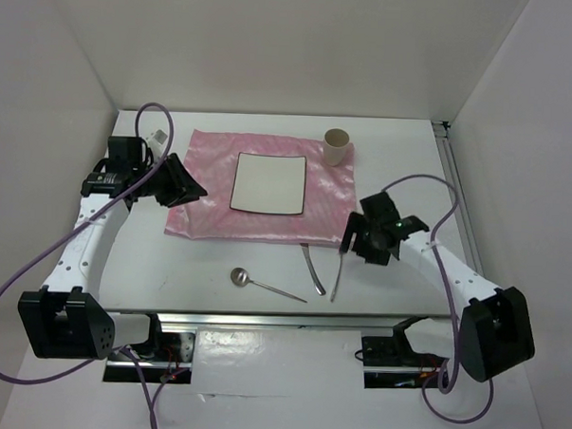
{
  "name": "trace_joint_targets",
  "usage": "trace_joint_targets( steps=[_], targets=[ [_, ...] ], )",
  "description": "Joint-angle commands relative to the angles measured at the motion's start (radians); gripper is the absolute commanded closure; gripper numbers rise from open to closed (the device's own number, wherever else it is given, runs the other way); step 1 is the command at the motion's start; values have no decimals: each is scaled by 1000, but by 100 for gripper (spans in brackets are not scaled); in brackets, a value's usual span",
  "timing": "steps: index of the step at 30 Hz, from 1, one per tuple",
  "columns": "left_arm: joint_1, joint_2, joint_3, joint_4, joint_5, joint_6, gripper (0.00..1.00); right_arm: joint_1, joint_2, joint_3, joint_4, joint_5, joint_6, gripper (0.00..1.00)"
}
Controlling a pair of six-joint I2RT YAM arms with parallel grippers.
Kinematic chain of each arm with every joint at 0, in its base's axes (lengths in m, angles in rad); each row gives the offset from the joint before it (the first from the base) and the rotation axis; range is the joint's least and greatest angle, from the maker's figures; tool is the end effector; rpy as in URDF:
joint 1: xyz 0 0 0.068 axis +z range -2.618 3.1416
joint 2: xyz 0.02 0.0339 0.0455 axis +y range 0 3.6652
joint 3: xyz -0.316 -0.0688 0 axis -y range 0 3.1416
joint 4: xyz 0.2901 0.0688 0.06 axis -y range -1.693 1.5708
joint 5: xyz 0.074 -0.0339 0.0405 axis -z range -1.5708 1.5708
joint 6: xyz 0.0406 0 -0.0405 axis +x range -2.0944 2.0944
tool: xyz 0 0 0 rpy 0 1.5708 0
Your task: Set the dinner table for one person
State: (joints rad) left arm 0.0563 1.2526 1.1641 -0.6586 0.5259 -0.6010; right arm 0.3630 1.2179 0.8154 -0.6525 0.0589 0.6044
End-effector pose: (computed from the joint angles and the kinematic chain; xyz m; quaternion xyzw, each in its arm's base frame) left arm 0.2961 -0.0037 0.3736 -0.1871 0.8711 -0.3334 0.3082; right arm 0.2418 0.0893 0.2520 0.1238 0.9586 0.0934 0.2389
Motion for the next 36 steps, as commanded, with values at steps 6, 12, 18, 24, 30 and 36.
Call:
trace_joint_targets(
  steps=[6,12,18,24,30,36],
  targets=[
    [-15,-22,-12,30,-7,20,53,122,15,-133,89,-44,159,35],
    [-15,-41,-3,11,-18,20,53,152,158,-124,165,-18,159,55],
    [-15,-50,6,-7,-27,30,53,172,187,-124,151,32,169,58],
    [-15,-50,6,-7,-27,30,53,182,108,-124,88,64,181,100],
    [-15,-41,17,2,-37,26,53,205,-18,-49,-83,107,202,100],
    [-15,-19,72,14,-49,24,53,341,-12,189,-156,162,199,100]
  ],
)
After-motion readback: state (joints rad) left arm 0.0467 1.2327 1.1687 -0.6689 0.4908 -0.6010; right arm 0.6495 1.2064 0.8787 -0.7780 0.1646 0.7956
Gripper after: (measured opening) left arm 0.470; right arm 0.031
